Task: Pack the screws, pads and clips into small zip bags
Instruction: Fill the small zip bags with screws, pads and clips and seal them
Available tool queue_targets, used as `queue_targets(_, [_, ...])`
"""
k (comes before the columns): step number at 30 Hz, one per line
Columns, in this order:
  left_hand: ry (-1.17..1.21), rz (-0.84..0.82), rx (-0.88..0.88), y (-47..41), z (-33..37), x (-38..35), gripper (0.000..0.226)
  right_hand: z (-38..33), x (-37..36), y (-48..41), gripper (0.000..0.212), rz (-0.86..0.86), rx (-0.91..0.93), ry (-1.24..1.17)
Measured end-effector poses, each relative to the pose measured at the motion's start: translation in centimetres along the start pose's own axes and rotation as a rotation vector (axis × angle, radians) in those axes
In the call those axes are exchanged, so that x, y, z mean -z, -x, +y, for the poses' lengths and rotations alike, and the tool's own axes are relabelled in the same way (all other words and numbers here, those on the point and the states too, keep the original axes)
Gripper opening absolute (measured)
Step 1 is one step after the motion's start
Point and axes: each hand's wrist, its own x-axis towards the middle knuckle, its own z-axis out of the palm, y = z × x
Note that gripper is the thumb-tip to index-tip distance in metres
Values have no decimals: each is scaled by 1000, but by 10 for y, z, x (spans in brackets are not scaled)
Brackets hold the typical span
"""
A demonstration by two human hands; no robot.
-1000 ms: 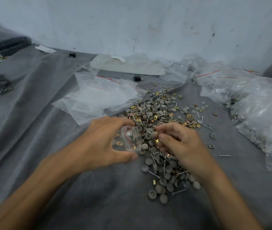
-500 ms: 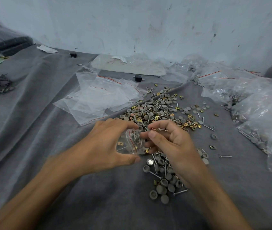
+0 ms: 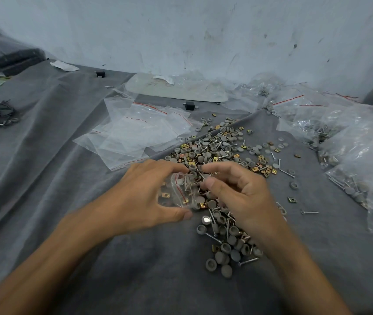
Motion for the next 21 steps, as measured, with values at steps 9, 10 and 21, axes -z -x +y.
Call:
queue_targets(9, [-19,18,-8,0,-3,0,76,19,2,-3,18,-126,-29,913])
queue_targets(10, [-19,15,-9,0,-3,0,76,20,-1,-3,22,-140,-34,956])
queue_targets(21, [-7,-4,-10,1,-3,2,80,27,2,-5,15,-68,0,957])
